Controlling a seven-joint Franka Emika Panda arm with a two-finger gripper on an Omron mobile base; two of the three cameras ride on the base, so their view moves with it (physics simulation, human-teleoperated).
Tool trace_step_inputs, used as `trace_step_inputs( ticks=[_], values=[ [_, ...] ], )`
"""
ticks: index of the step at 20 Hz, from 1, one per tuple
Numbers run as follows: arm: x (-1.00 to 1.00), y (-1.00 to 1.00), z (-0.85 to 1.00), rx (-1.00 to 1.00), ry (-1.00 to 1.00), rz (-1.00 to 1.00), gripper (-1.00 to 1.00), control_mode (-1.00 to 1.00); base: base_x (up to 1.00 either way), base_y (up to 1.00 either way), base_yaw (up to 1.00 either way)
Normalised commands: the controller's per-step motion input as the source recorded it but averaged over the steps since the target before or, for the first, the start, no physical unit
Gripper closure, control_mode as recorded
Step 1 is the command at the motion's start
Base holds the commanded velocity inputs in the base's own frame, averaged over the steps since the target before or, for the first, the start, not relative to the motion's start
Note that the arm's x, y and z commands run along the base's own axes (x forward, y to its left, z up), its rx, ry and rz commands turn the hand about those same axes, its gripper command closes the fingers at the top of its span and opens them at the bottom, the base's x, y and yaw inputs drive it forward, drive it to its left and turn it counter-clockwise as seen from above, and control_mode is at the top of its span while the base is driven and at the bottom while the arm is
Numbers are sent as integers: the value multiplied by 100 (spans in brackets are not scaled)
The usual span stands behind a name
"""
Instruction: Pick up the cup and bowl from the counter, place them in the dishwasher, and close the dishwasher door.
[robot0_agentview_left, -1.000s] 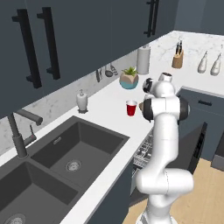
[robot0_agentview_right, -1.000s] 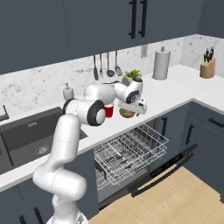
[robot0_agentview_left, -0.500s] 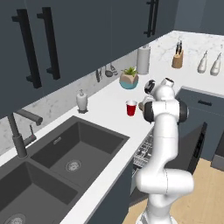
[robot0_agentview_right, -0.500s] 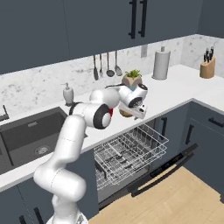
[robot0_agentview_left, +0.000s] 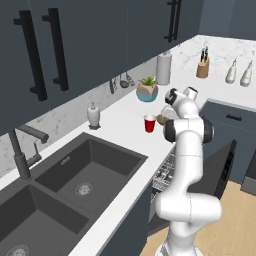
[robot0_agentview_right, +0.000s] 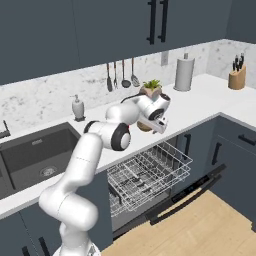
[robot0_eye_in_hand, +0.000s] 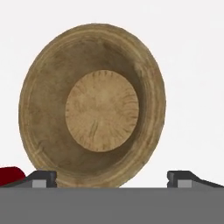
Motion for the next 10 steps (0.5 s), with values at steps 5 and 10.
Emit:
trace_step_inputs(
  ticks=[5,10],
  values=[
    [-26,0,0,7,0,-5,-100,-100,0,0,0],
    [47,7,-5,1,3,-22,-100,-100,0,0,0]
  ],
)
